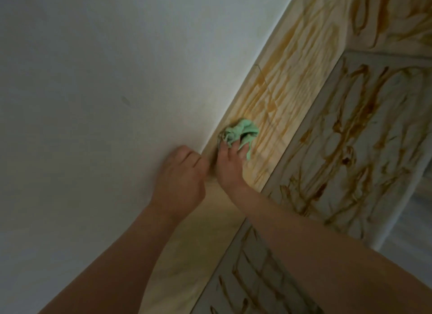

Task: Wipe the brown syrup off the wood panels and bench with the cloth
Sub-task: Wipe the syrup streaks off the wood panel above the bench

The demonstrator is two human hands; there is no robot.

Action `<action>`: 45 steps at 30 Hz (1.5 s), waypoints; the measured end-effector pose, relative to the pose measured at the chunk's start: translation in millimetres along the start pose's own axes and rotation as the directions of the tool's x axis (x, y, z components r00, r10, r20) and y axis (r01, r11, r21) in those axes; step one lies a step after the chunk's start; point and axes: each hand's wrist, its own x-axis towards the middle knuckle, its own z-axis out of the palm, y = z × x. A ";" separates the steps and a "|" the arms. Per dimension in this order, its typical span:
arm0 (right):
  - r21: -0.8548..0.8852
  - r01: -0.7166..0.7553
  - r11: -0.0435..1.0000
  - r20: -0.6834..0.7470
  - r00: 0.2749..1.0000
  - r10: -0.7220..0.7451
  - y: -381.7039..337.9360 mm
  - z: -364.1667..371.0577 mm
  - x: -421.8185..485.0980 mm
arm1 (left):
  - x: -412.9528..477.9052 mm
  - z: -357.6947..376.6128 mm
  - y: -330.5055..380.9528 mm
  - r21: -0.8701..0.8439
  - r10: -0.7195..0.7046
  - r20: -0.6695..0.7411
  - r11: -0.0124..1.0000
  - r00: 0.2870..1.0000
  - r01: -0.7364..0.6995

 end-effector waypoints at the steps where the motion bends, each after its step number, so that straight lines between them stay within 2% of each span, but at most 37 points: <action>1: -0.084 0.027 0.996 -0.005 1.000 -0.028 30.7 16.5 -5.3 | -1.2 6.4 -2.6 0.025 0.060 -0.031 0.998 0.998 -0.059; 2: -0.058 -0.010 0.998 0.091 0.996 0.016 56.1 27.3 -14.0 | -1.9 10.6 -3.5 0.050 0.124 -0.065 0.991 0.990 -0.121; 3: 0.032 -0.128 0.991 0.207 0.971 0.119 67.0 34.9 -24.5 | -3.9 14.4 -3.2 0.075 0.183 -0.089 0.981 0.979 -0.177; 4: 0.081 -0.227 0.970 0.199 0.958 0.208 55.3 28.4 -33.9 | -5.8 19.0 -3.0 0.101 0.231 -0.108 0.970 0.967 -0.220; 5: -0.040 -0.214 0.976 0.157 0.963 0.218 42.2 13.2 -32.2 | -7.3 22.8 -2.1 0.136 0.262 -0.124 0.960 0.957 -0.245; 7: -0.087 -0.115 0.990 0.057 0.991 0.120 28.9 -8.6 -19.5 | -11.1 28.8 -1.9 0.226 0.263 -0.108 0.946 0.959 -0.234; 9: -0.068 -0.061 0.996 -0.002 0.998 0.061 0.4 -30.1 12.2 | -13.5 31.7 -3.1 0.279 0.188 -0.064 0.946 0.980 -0.164; 10: 0.030 -0.081 0.996 -0.052 0.995 0.082 -8.0 -31.5 21.4 | -13.2 31.8 -3.7 0.295 0.162 -0.044 0.945 0.986 -0.142; 11: 0.024 -0.071 0.997 -0.053 0.996 0.072 -14.2 -25.6 17.4 | -12.5 31.9 -5.0 0.304 0.154 -0.028 0.942 0.988 -0.138; 13: -0.030 0.085 0.996 -0.006 0.996 -0.085 -0.9 -1.8 -13.2 | -12.2 33.8 -6.3 0.310 0.166 -0.008 0.938 0.986 -0.155; 15: -0.068 0.130 0.989 0.164 0.979 -0.118 22.2 5.8 -51.2 | -11.4 35.2 -8.8 0.304 0.187 -0.006 0.936 0.982 -0.176; 17: -0.116 0.066 0.991 0.169 0.985 -0.045 36.4 -2.0 -42.0 | -7.4 34.6 -10.0 0.297 0.211 -0.025 0.935 0.977 -0.194; 19: -0.035 -0.027 0.999 0.023 0.999 0.028 26.9 -21.2 5.2 | 4.0 34.1 -10.4 0.295 0.254 -0.072 0.929 0.965 -0.223; 21: -0.021 -0.083 0.996 -0.063 0.995 0.081 6.9 -47.4 48.6 | 20.2 31.6 -8.1 0.296 0.264 -0.107 0.929 0.958 -0.223; 24: 0.027 -0.163 0.986 -0.074 0.984 0.164 3.3 -64.9 72.9 | 48.4 30.7 3.3 0.356 0.190 -0.002 0.918 0.982 -0.176; 27: 0.053 -0.231 0.971 -0.064 0.970 0.234 44.3 -46.5 59.3 | 67.7 37.9 9.7 0.423 0.135 0.076 0.893 0.988 -0.154; 28: 0.075 -0.302 0.950 -0.030 0.952 0.305 66.0 -35.4 52.0 | 70.9 41.5 9.9 0.443 0.135 0.082 0.883 0.988 -0.157; 30: 0.145 -0.498 0.855 0.092 0.867 0.489 101.6 -14.6 33.5 | 71.1 45.8 7.7 0.464 0.141 0.099 0.869 0.985 -0.171; 32: 0.195 -0.585 0.787 0.194 0.810 0.554 122.8 -3.9 33.6 | 72.8 48.3 7.0 0.469 0.153 0.116 0.863 0.981 -0.190; 34: 0.285 -0.613 0.737 0.240 0.790 0.564 125.1 -11.5 58.9 | 73.1 48.0 7.4 0.456 0.157 0.126 0.868 0.980 -0.197; 35: 0.319 -0.619 0.718 0.219 0.785 0.580 122.2 -22.1 77.4 | 73.4 48.5 7.6 0.446 0.158 0.130 0.872 0.979 -0.200; 38: 0.299 -0.554 0.777 0.021 0.818 0.574 115.6 -62.5 128.6 | 73.3 53.9 5.9 0.430 0.164 0.123 0.880 0.979 -0.201; 40: 0.366 -0.500 0.785 -0.078 0.824 0.561 120.9 -69.1 139.9 | 74.8 55.0 4.8 0.429 0.176 0.102 0.880 0.979 -0.203; 42: 0.467 -0.501 0.728 -0.116 0.782 0.613 144.6 -46.1 132.5 | 74.5 56.6 5.4 0.427 0.179 0.092 0.882 0.980 -0.201; 45: 0.561 -0.619 0.550 -0.002 0.664 0.748 196.9 0.7 98.6 | 72.8 58.1 4.9 0.436 0.179 0.103 0.876 0.978 -0.206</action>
